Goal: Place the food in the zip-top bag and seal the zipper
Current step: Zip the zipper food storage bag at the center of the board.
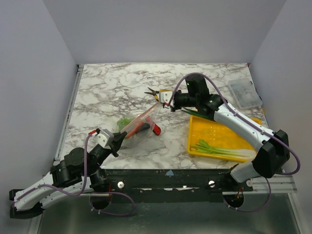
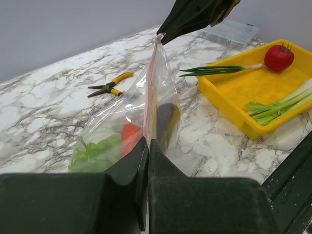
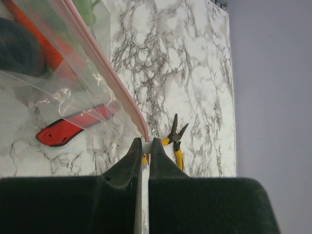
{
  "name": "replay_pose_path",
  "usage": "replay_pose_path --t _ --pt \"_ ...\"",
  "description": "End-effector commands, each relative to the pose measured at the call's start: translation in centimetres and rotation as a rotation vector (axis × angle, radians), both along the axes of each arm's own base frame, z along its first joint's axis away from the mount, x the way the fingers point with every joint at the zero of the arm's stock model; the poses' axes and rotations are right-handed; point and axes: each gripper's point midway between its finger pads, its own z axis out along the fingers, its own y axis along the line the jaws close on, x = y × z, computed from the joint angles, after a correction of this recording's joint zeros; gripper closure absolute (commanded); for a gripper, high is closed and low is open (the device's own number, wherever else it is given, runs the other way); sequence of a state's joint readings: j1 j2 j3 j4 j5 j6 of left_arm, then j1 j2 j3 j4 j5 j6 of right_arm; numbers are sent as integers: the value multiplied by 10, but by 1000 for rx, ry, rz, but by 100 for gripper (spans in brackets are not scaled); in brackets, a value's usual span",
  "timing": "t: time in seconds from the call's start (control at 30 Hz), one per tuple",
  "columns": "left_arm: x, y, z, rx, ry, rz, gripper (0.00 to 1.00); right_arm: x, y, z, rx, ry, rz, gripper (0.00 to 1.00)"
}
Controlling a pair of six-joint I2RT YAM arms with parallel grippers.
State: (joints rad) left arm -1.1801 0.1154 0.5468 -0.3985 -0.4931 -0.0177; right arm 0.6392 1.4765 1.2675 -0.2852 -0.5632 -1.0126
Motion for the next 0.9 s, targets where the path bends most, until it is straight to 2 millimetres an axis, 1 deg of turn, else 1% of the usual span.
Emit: replay_pose_path --t 0.0,0.07,0.13,0.17,0.27,0.3,0.33,0.37,0.4,0.43,0.5,0.53,0.57,0.6,0.63,0.67,0.7,0.73,0.8,0.87 --pt "2 10 11 -38 -26 37 100 32 -19 -6 -29 -51 -106 96" --pt "2 10 12 -39 -26 38 100 34 -21 -6 -33 -56 -119 87" --pt "2 9 11 -36 -25 35 100 36 -22 -4 -31 -50 -137 74" --pt "2 9 11 -34 -24 35 100 34 -23 -1 -16 -34 -149 66" --pt "3 8 11 -32 -24 34 100 30 -26 12 46 4 -201 50" --pt "3 8 11 -31 -23 36 100 27 -28 18 70 19 -222 41" --pt "3 9 10 -31 -22 37 100 23 -31 21 88 40 -237 25" --pt "3 9 11 -31 -23 37 100 18 -34 25 111 51 -249 15" --pt "3 8 11 -32 -22 36 100 13 -36 24 135 77 -263 1" --pt "3 8 11 -33 -21 37 100 6 -39 27 162 87 -272 0" --pt "3 8 12 -38 -17 41 100 -5 -47 19 225 149 -324 0" --pt "4 8 12 -40 -10 47 100 -8 -52 24 295 185 -373 0" --pt "5 8 13 -44 -3 52 100 -10 -56 22 353 229 -425 0" --pt "6 7 13 -47 12 58 100 -12 -61 26 433 277 -482 0" --pt "6 6 15 -49 22 60 100 -15 -67 20 482 336 -536 0" --pt "7 3 14 -33 34 59 100 -21 -70 19 529 393 -568 0" --pt "8 1 16 -23 47 62 100 -28 -72 12 546 442 -581 0" --pt "11 -1 15 -2 68 80 100 -38 -73 11 572 488 -579 0" --pt "18 -3 17 47 98 127 100 -56 -78 1 594 569 -577 0" --pt "28 -2 23 98 122 205 100 -69 -85 0 652 617 -599 0"
